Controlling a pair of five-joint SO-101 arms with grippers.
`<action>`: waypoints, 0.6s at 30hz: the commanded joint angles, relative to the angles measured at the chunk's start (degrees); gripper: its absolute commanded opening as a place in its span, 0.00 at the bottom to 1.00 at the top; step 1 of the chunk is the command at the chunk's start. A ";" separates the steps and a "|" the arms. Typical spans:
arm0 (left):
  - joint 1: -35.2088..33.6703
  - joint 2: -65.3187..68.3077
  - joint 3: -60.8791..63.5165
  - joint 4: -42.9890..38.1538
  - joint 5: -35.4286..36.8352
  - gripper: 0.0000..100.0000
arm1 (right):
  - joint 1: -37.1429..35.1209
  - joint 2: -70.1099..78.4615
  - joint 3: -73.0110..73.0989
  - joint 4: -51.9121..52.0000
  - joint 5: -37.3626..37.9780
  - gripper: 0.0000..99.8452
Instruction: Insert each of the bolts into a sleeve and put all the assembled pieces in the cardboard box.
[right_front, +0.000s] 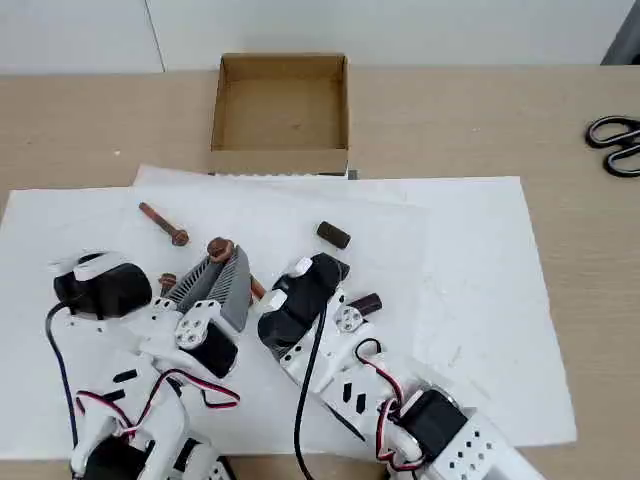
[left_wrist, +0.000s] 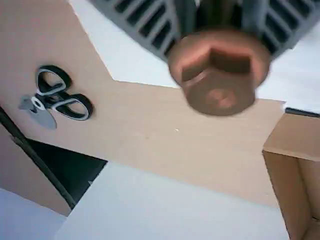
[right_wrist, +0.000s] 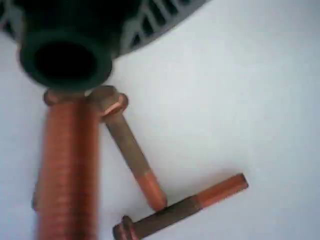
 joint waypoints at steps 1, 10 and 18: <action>0.53 -0.18 0.48 -1.67 0.35 0.01 | -0.48 -0.92 -0.44 -1.45 1.58 0.00; 0.53 -0.18 1.01 -1.49 0.35 0.01 | -0.48 -0.92 -0.79 -1.45 1.58 0.00; 0.62 -0.26 3.74 -1.58 0.35 0.01 | -0.48 -0.57 -0.88 -5.41 1.67 0.00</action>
